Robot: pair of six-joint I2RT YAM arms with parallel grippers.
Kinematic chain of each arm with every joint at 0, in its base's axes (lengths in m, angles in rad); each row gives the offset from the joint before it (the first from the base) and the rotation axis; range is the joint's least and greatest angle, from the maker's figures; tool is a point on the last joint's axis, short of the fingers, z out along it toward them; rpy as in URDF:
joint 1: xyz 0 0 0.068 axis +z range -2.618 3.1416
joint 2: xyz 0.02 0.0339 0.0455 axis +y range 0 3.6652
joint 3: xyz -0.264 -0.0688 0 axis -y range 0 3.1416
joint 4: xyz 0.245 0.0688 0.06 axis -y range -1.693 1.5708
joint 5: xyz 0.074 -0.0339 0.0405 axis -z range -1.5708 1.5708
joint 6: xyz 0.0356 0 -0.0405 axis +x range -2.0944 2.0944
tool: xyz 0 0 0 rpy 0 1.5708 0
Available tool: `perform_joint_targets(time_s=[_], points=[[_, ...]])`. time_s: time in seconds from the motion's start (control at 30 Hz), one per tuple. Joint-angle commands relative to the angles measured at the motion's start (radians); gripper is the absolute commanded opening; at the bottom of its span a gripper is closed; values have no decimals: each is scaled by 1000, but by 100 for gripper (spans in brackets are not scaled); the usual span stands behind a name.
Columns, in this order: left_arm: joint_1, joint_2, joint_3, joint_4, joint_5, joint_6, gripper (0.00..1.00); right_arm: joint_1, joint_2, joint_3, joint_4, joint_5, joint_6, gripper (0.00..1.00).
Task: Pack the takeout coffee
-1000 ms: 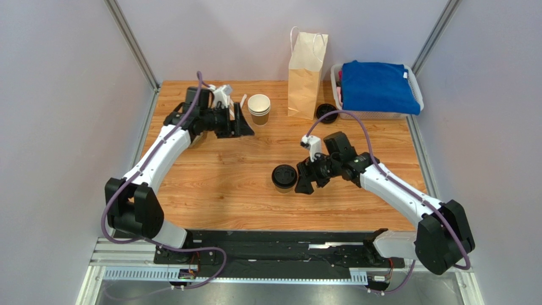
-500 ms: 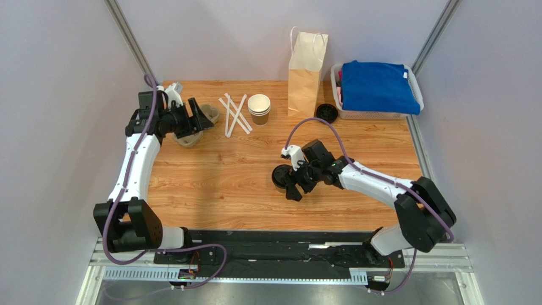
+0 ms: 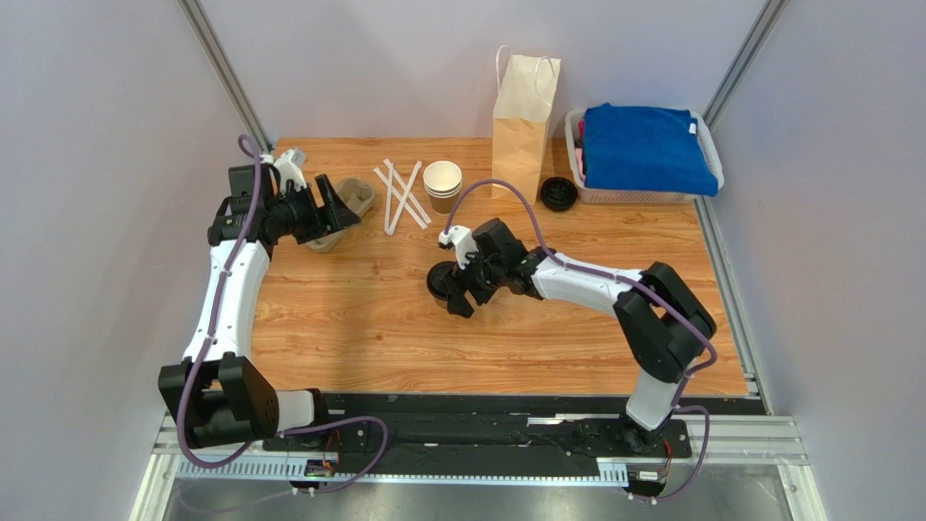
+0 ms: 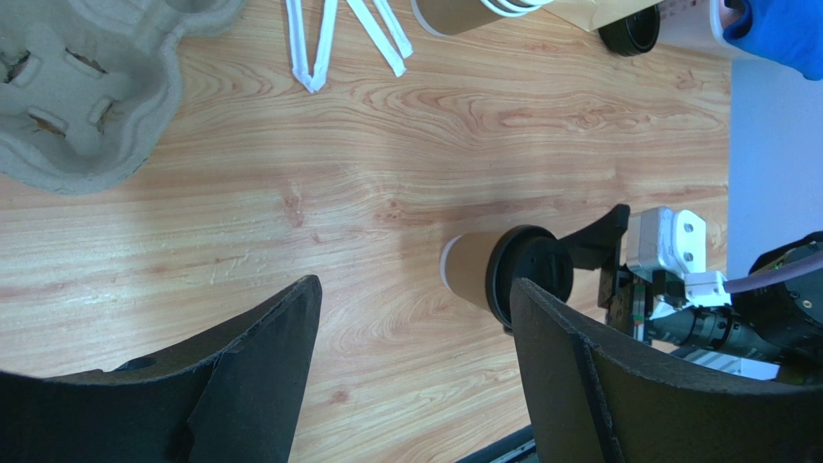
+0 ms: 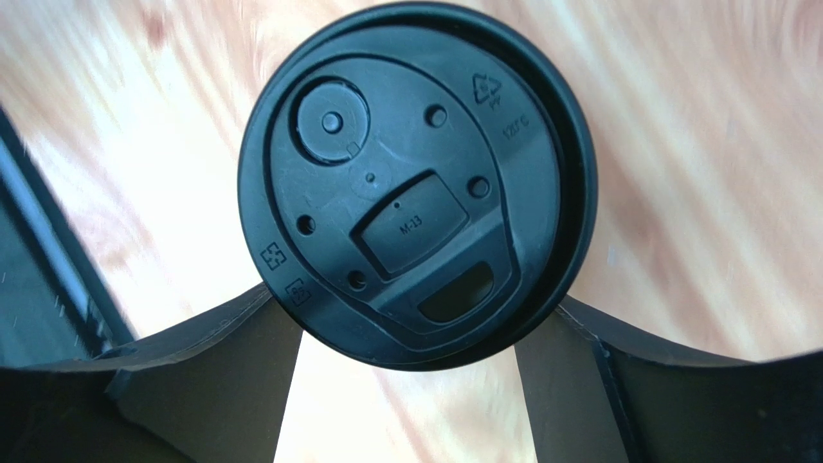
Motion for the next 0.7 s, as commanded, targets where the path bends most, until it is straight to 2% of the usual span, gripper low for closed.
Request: perform_joint_targets(time_s=[0.0, 0.13, 0.27, 0.53, 0.67], points=[[19, -27, 2, 18, 12, 7, 80, 5, 83, 108, 100, 4, 1, 78], [24, -38, -5, 17, 9, 7, 80, 5, 140, 180, 119, -5, 1, 79], [27, -50, -8, 21, 10, 2, 80, 5, 157, 246, 65, -13, -13, 81], [25, -82, -4, 47, 27, 12, 82, -34, -91, 279, -184, -22, -70, 89], [25, -92, -7, 47, 51, 18, 82, -116, -241, 361, -282, -74, -49, 90]])
